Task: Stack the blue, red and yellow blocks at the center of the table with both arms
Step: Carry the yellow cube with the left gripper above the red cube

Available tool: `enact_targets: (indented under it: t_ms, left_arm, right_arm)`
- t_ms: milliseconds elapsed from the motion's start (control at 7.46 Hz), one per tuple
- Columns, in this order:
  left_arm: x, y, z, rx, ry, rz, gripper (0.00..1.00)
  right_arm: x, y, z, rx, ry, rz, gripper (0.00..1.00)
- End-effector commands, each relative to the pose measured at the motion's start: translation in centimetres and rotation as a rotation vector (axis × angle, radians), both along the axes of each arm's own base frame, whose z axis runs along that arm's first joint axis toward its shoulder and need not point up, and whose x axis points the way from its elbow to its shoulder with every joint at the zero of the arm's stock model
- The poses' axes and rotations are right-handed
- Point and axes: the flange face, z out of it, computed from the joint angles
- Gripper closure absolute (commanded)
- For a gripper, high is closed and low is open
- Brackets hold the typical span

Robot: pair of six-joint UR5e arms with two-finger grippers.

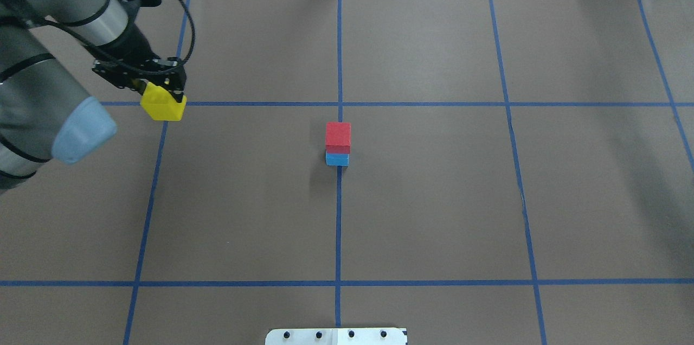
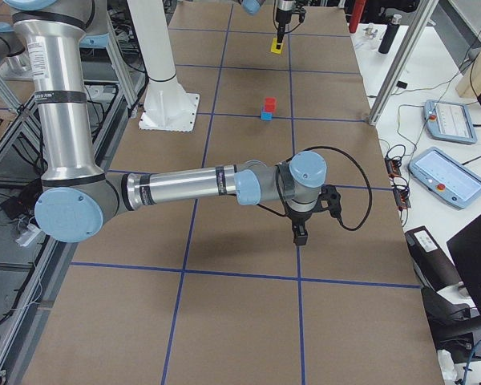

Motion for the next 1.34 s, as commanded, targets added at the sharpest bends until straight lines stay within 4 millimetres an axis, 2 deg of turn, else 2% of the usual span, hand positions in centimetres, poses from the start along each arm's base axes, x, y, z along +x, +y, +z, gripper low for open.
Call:
enact_targets:
  t_ms: [0,134,268,402,804,1206]
  left_arm:
    - [9.4,-1.4,-11.1,-0.106,0.012,-0.062,1.0]
    - [13.7,-2.2,-15.1,-0.134,-0.006,-0.073,1.0]
    - [16.6,-1.4,-16.5,-0.143,-0.001,-0.076,1.0]
    - [18.4,-1.7,-16.2,-0.151,0.018,-0.088,1.0]
    - [21.5,0.2,-15.3,-0.106,-0.007,-0.077,1.0]
    - [21.1,0.4,-15.6,-0.049,0.004,-0.041,1.0]
  right_arm:
    - [0.0,0.0,0.2,-0.002,0.002,-0.001,0.0]
    - [0.0,0.1,0.2,-0.002,0.002,-0.001,0.0]
    - [0.0,0.0,0.1,-0.001,0.0,-0.002,0.0]
    - [0.0,0.0,0.1,0.0,0.001,0.0,0.0]
    - [0.0,0.2,0.1,0.0,0.0,0.0,0.0]
    - [0.0,0.2,0.1,0.001,0.0,-0.002,0.0]
